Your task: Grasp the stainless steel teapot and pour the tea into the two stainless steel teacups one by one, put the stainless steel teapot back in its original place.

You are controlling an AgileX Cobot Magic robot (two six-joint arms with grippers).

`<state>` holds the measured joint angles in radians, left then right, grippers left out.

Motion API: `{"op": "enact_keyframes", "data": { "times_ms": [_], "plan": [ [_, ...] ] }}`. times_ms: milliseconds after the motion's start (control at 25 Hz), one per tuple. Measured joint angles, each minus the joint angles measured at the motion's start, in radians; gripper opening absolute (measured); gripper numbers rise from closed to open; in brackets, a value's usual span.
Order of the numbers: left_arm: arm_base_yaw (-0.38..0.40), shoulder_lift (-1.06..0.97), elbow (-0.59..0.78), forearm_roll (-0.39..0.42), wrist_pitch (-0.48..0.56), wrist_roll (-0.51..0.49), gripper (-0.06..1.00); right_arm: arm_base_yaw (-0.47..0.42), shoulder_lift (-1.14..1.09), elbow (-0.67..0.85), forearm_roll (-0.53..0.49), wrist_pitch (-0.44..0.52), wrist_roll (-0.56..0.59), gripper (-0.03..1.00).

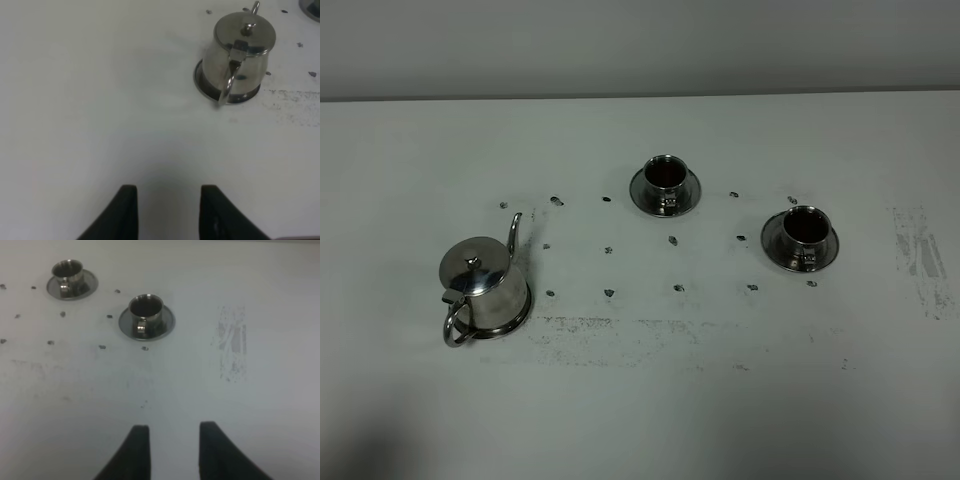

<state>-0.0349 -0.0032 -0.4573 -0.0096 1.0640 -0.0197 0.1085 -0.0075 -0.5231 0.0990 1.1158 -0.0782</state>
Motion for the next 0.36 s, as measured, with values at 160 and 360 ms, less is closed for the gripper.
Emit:
{"op": "enact_keyframes", "data": {
  "times_ms": [160, 360],
  "plan": [
    [0.000, 0.000, 0.000, 0.000, 0.000, 0.000, 0.30, 0.000, 0.000, 0.000, 0.000, 0.000, 0.000, 0.23],
    [0.000, 0.000, 0.000, 0.000, 0.000, -0.001, 0.30, 0.000, 0.000, 0.000, 0.000, 0.000, 0.000, 0.23]
  ]
}}
